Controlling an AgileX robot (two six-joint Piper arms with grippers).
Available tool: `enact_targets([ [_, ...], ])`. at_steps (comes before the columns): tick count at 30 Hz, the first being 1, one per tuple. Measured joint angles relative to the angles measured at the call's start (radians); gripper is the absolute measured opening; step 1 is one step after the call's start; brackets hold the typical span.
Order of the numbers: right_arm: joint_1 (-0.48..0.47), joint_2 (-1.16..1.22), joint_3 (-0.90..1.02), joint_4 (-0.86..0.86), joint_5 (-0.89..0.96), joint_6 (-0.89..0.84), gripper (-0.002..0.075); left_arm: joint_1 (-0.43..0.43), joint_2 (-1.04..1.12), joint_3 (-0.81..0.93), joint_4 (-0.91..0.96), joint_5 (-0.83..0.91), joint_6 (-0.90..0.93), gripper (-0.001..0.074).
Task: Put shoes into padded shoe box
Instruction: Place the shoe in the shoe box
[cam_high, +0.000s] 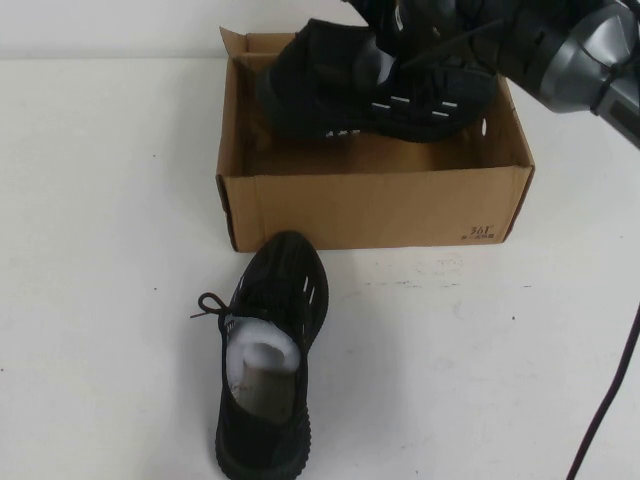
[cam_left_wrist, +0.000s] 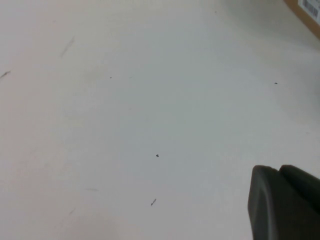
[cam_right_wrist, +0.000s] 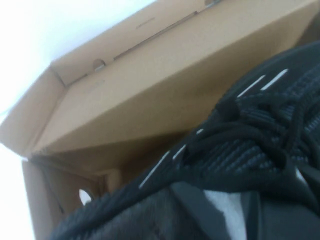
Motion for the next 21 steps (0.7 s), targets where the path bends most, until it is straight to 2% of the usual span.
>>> enact_targets([
  [8, 0.000, 0.009, 0.000, -0.039, 0.000, 0.105, 0.0019, 0.000, 0.000, 0.000, 0.000, 0.000, 0.000, -0.0004],
  [21, 0.006, 0.087, 0.000, -0.106, -0.025, 0.154, 0.0019, 0.000, 0.000, 0.000, 0.000, 0.000, 0.000, -0.0004],
])
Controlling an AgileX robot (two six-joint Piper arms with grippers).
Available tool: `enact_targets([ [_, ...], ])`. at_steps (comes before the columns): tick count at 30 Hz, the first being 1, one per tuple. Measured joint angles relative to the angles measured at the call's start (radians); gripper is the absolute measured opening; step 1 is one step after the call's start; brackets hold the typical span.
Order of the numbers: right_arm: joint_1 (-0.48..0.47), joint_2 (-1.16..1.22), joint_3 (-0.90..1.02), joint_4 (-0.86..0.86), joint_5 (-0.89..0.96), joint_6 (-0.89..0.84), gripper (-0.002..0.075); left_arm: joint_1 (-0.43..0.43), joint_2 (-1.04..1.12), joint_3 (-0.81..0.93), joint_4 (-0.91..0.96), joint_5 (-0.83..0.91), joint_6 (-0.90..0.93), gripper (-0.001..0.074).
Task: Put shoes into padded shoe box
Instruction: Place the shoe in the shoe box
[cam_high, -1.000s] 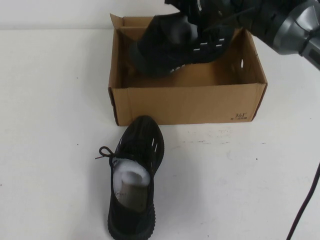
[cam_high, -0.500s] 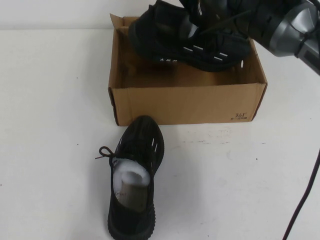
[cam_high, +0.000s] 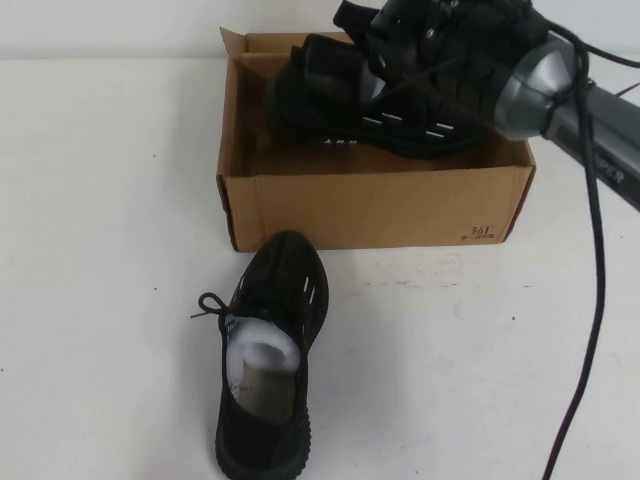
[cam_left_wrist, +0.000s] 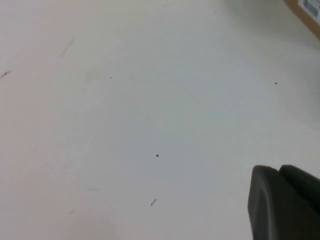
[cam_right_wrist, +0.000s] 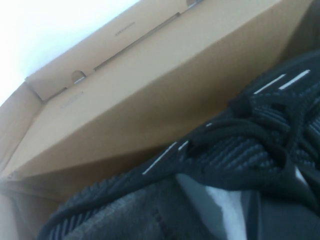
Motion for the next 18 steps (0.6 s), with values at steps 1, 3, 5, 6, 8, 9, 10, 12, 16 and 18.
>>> enact_targets([
  [1, 0.000, 0.002, 0.000, -0.005, -0.005, 0.002, 0.0019, 0.000, 0.000, 0.000, 0.000, 0.000, 0.000, -0.0004],
  [3, 0.000, 0.013, 0.000, -0.015, -0.015, 0.004, 0.0019, 0.000, 0.000, 0.000, 0.000, 0.000, 0.000, -0.0004],
  [5, 0.000, 0.022, 0.000, -0.020, -0.026, 0.004, 0.0019, 0.000, 0.000, 0.000, 0.000, 0.000, 0.000, -0.0004],
  [6, 0.000, 0.025, 0.000, -0.021, -0.032, 0.004, 0.0019, 0.000, 0.000, 0.000, 0.000, 0.000, 0.000, -0.0004],
  [8, 0.000, 0.035, 0.000, -0.026, -0.041, 0.004, 0.0019, 0.000, 0.000, 0.000, 0.000, 0.000, 0.000, -0.0004],
  [9, 0.000, 0.039, 0.000, -0.026, -0.046, 0.001, 0.0019, 0.000, 0.000, 0.000, 0.000, 0.000, 0.000, -0.0004],
  [10, 0.000, 0.043, 0.000, -0.026, -0.052, -0.008, 0.0019, 0.000, 0.000, 0.000, 0.000, 0.000, 0.000, -0.0004],
  [12, 0.000, 0.050, 0.000, -0.026, -0.062, -0.044, 0.0019, 0.000, 0.000, 0.000, 0.000, 0.000, 0.000, -0.0004],
  [16, 0.000, 0.058, 0.000, -0.024, -0.078, -0.110, 0.0019, 0.000, 0.000, 0.000, 0.000, 0.000, 0.000, -0.0004],
  [18, 0.000, 0.058, 0.000, -0.024, -0.098, -0.122, 0.0019, 0.000, 0.000, 0.000, 0.000, 0.000, 0.000, -0.0004],
])
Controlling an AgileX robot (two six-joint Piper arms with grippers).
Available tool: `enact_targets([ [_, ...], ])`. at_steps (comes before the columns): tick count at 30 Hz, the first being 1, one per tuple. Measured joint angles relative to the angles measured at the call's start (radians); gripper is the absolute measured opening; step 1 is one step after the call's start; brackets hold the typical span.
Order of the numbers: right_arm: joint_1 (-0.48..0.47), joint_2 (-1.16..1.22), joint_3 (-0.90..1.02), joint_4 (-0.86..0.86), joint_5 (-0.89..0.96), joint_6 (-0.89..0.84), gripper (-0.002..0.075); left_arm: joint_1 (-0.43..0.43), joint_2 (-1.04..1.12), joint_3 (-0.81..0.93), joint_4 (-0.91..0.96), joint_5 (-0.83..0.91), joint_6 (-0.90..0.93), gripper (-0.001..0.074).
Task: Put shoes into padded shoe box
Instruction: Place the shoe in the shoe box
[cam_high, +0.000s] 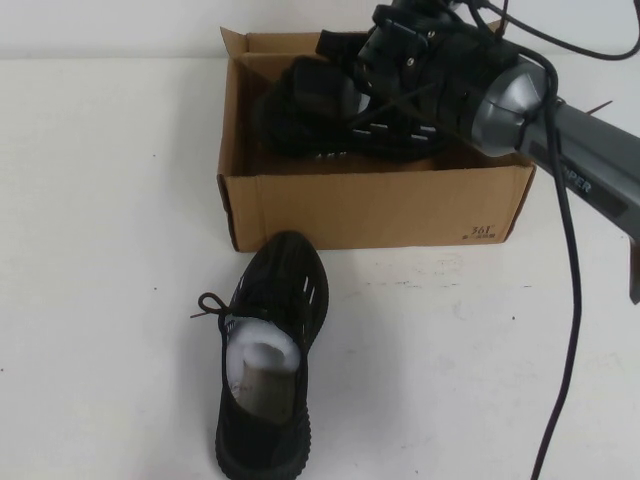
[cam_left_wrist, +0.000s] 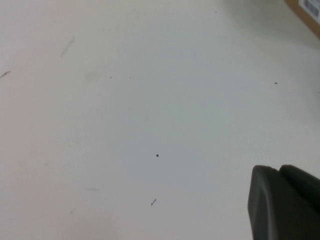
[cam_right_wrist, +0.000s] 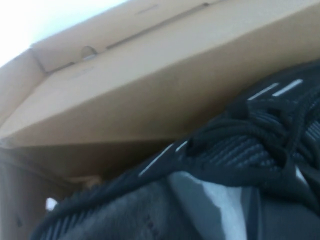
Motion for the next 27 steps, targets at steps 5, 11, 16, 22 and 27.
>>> enact_targets([
  [5, 0.000, 0.002, 0.000, -0.004, -0.022, -0.014, 0.0019, 0.000, 0.000, 0.000, 0.000, 0.000, 0.000, -0.0004],
  [11, -0.006, 0.036, 0.000, -0.006, -0.022, -0.016, 0.0019, 0.000, 0.000, 0.000, 0.000, 0.000, 0.000, -0.0005],
  [16, -0.008, 0.050, 0.000, -0.006, -0.022, -0.016, 0.0019, 0.000, 0.000, 0.000, 0.000, 0.000, 0.000, -0.0004],
  [22, -0.008, 0.052, 0.000, -0.008, -0.022, -0.016, 0.0019, 0.000, 0.000, 0.000, 0.000, 0.000, 0.000, -0.0004],
  [27, -0.016, 0.052, 0.000, -0.008, -0.022, -0.016, 0.0019, 0.000, 0.000, 0.000, 0.000, 0.000, 0.000, -0.0004],
])
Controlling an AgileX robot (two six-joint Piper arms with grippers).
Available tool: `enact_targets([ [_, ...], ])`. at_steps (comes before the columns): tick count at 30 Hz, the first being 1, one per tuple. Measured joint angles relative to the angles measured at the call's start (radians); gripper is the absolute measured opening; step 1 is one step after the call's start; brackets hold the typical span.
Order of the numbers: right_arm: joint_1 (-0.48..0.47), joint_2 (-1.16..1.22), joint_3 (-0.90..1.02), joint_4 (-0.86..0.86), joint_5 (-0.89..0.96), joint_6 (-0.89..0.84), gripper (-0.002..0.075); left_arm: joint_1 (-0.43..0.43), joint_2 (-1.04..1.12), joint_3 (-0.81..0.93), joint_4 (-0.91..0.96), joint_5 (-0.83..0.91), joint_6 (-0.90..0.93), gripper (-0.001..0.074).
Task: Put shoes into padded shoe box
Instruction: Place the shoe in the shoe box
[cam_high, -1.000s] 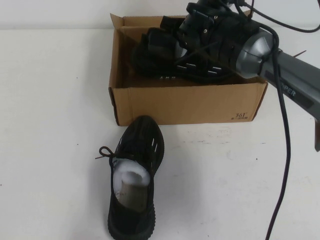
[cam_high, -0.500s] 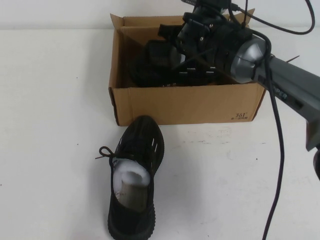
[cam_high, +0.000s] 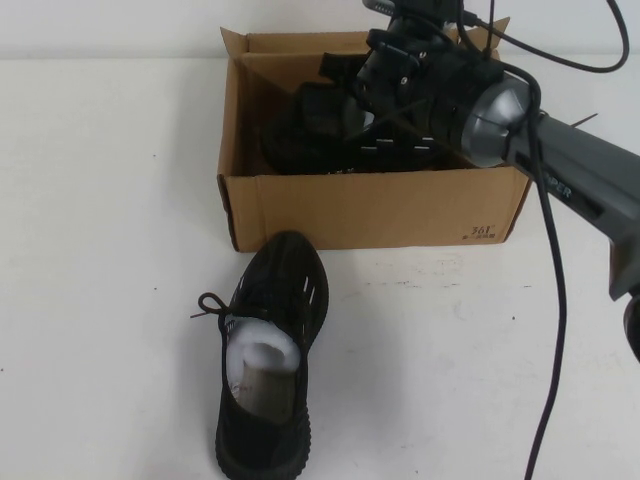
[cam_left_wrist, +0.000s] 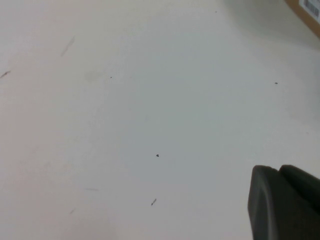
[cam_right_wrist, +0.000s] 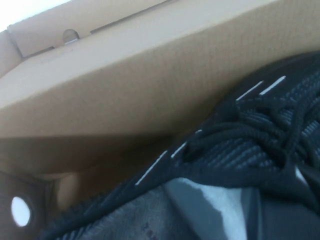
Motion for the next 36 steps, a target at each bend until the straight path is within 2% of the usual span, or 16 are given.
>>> enact_targets([
  [13, -0.013, 0.009, 0.000, 0.000, -0.006, 0.022, 0.0019, 0.000, 0.000, 0.000, 0.000, 0.000, 0.000, -0.0004],
  [22, -0.013, 0.013, 0.000, -0.004, -0.110, 0.025, 0.0019, 0.000, 0.000, 0.000, 0.000, 0.000, 0.000, -0.0004],
  [36, -0.042, 0.084, -0.038, -0.033, -0.144, 0.037, 0.0018, 0.000, 0.000, 0.000, 0.000, 0.000, 0.000, -0.0004],
])
